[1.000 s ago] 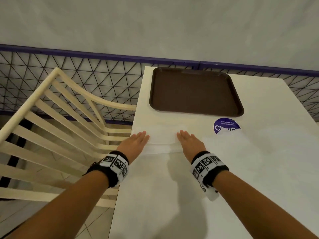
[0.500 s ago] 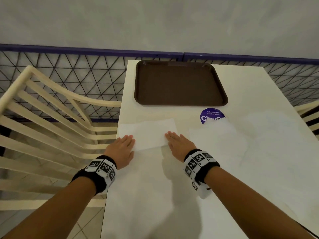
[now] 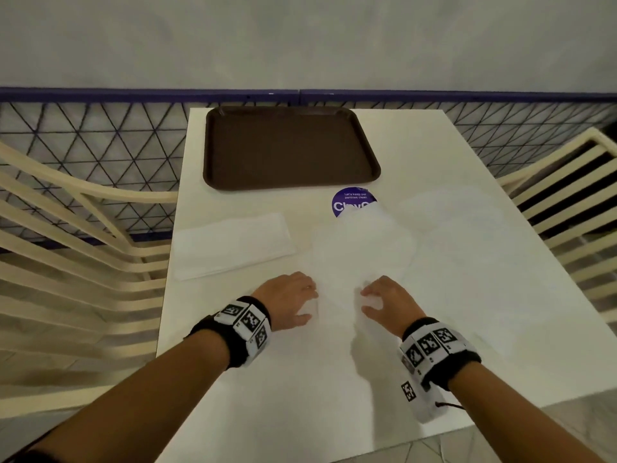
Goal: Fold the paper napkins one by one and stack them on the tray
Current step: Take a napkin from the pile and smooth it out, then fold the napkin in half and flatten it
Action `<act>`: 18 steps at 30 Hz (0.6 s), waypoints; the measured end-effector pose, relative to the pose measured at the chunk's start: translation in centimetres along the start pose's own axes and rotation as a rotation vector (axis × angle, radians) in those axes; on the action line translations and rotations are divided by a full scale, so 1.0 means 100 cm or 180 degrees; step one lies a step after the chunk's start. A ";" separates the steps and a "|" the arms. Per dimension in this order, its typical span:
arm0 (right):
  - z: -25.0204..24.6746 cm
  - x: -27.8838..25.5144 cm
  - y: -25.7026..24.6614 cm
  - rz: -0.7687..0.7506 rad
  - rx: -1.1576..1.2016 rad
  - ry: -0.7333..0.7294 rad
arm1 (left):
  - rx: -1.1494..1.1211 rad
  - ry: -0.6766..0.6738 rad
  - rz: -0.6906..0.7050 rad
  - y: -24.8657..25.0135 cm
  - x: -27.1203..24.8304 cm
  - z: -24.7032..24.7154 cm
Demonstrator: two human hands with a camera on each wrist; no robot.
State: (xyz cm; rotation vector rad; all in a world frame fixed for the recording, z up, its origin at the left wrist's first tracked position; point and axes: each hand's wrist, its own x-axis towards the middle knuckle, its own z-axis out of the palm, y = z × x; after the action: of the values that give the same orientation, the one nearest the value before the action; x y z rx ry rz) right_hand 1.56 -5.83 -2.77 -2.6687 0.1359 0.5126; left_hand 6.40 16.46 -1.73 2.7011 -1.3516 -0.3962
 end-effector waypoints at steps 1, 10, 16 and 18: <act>0.001 -0.002 0.002 -0.0044 -0.0027 -0.0039 | -0.0042 -0.0273 -0.0071 0.009 0.004 0.004; -0.007 -0.008 0.005 -0.0170 0.0179 -0.0152 | 0.0670 -0.0259 -0.0429 0.038 0.033 0.018; -0.005 -0.013 0.005 -0.0403 -0.0453 -0.0386 | 0.0574 0.0045 -0.0431 0.042 0.041 0.021; -0.005 -0.014 0.003 -0.0430 -0.0598 -0.0345 | 0.0048 -0.0031 -0.0421 0.042 0.040 0.020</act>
State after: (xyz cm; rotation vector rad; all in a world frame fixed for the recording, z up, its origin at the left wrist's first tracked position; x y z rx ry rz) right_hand 0.34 -6.26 -1.96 -2.7980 -0.1296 0.6533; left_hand 4.87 10.79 -3.53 2.8138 -1.1864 -0.4122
